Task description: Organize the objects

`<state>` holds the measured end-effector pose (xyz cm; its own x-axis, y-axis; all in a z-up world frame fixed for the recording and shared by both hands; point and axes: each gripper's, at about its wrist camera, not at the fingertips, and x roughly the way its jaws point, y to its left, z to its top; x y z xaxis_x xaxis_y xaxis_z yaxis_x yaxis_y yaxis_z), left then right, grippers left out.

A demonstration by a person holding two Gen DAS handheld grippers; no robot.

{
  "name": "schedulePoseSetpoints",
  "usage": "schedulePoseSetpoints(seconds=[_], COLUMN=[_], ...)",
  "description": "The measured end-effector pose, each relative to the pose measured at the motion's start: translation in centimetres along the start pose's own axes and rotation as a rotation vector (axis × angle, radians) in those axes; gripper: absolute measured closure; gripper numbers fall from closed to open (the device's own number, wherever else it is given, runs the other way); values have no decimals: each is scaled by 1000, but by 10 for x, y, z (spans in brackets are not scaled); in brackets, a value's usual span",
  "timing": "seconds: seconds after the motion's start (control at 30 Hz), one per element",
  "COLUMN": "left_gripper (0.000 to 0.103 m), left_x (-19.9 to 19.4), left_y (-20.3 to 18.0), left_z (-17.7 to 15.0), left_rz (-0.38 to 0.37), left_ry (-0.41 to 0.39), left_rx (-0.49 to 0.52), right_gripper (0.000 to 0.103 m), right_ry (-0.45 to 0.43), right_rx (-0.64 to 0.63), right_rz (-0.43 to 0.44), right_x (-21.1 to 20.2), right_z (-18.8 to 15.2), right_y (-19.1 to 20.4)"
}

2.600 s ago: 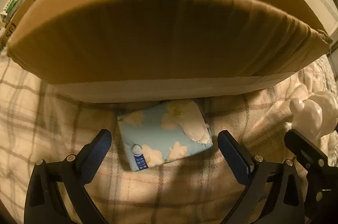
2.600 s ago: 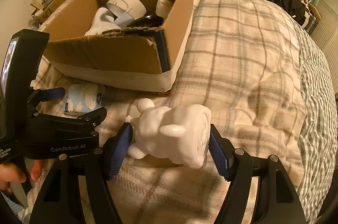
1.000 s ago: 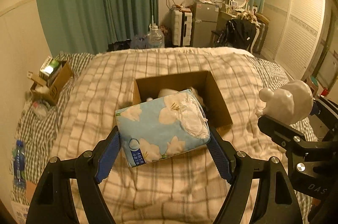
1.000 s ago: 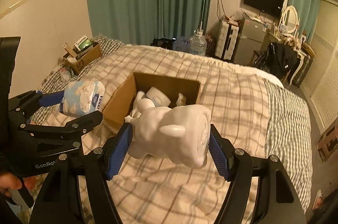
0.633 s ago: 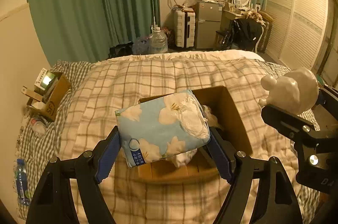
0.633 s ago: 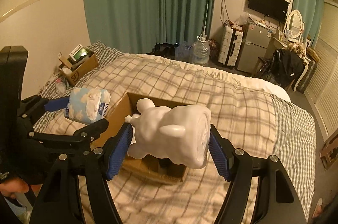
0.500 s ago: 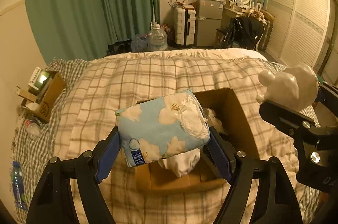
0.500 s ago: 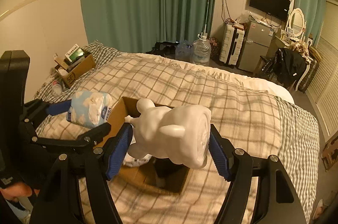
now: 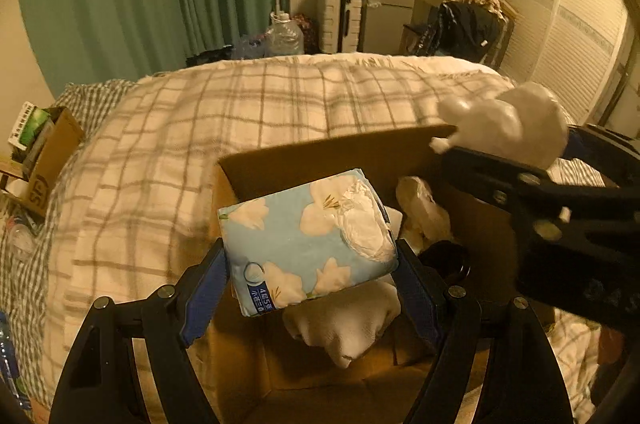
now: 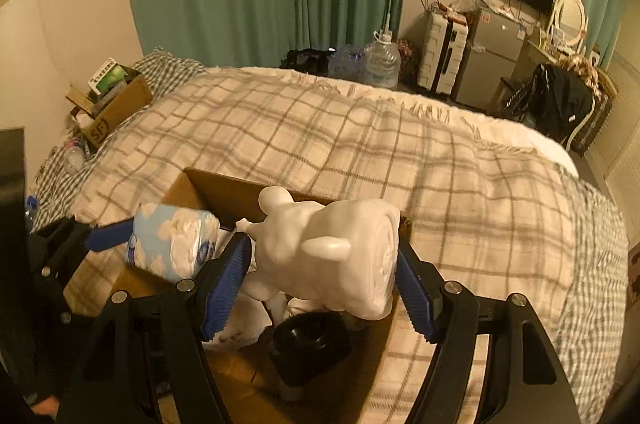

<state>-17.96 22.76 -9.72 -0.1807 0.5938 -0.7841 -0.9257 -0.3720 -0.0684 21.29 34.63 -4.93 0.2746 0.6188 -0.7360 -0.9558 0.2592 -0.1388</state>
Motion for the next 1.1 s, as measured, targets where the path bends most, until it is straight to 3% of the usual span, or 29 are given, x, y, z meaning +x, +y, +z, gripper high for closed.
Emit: schedulePoseSetpoints(seconds=[0.2,0.27,0.33,0.4,0.57,0.8,1.1], left_gripper=[21,14,3,3,1,0,0], left_x=[12,15,13,7,-15,-90,-204], left_y=[-4,-5,-7,-7,-9,-8,-14], left_z=[-3,-1,0,1,9,27,30], left_rz=[-17,-13,9,18,15,33,59], left_ry=[12,16,5,-25,-51,-153,-325], left_rx=[20,23,28,30,24,-9,-20], right_gripper=[33,33,23,16,10,0,0], right_ry=[-7,-15,-28,-53,-93,-185,-326], right_rx=[62,77,92,99,85,100,102], right_rz=[6,6,13,6,-26,-71,-110], right_x=[17,19,16,10,-13,-85,-208], right_z=[-2,-1,0,1,4,11,1], right_y=[-8,-11,-14,-16,-16,-23,-24])
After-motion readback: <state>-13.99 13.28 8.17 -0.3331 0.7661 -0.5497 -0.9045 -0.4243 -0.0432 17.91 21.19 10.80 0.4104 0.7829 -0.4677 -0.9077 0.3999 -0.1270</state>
